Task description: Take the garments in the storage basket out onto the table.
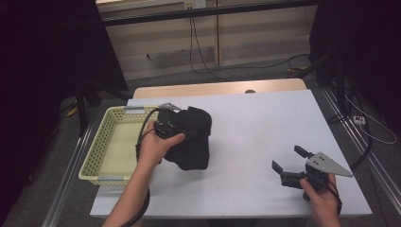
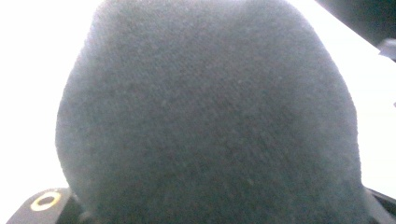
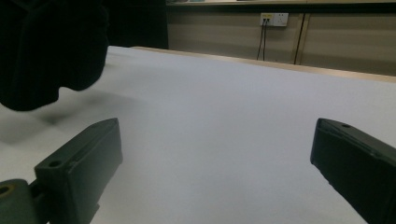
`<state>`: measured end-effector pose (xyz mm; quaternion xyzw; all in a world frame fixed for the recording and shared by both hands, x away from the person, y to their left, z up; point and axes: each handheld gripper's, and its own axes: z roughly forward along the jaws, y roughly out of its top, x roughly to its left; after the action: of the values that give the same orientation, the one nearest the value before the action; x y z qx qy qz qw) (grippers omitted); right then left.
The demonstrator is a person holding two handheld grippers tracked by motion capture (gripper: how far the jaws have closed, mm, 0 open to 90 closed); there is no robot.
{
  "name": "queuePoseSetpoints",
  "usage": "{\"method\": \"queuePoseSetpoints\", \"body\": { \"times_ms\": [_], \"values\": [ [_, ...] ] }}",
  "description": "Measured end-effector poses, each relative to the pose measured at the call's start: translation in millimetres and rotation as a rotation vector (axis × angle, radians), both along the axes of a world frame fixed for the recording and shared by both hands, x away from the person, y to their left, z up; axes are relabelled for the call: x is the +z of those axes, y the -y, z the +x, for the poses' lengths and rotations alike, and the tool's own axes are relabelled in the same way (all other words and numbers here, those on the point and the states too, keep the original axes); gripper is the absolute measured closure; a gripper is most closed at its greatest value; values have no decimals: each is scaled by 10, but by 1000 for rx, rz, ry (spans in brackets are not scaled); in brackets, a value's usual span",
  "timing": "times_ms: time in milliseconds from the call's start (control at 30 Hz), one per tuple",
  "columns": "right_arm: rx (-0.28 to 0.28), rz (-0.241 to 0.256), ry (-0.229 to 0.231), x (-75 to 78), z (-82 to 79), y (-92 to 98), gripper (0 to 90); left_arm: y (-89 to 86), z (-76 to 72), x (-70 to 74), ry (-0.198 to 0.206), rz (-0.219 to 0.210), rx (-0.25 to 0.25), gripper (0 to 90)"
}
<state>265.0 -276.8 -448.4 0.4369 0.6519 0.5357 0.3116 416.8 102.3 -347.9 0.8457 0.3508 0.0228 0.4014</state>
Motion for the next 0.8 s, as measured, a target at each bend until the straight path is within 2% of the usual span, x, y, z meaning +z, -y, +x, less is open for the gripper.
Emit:
{"method": "queuePoseSetpoints", "body": {
  "times_ms": [67,100,133,167,200,267,367,467,600,700,800],
  "values": [
    [2,0,-1,0,1,-3,16,128,-43,-73,1,-6,-30,520],
    [3,0,-2,-1,1,-7,16,190,-57,-123,-5,-24,-50,489],
    [3,1,-3,-3,2,-13,16,276,-82,-194,11,-15,-48,437],
    [5,-3,-4,-4,2,-19,16,322,-92,-238,26,7,-57,346],
    [5,1,-4,-4,3,-27,16,381,-106,-309,45,46,-64,276],
    [13,-12,-2,0,1,-46,16,412,-115,-395,43,64,-67,176],
    [31,-45,-3,8,3,-98,15,358,-116,-472,22,11,-78,163],
    [41,-63,-6,6,30,-161,15,271,-150,-446,51,-10,-67,136],
    [53,-74,-14,31,139,-256,15,120,-179,-370,96,-23,-52,113],
    [55,-79,-15,71,204,-326,16,-4,-183,-313,111,-17,-46,100],
    [73,-97,-3,137,289,-463,12,-86,-203,-330,118,-13,-36,96]
  ]
}}
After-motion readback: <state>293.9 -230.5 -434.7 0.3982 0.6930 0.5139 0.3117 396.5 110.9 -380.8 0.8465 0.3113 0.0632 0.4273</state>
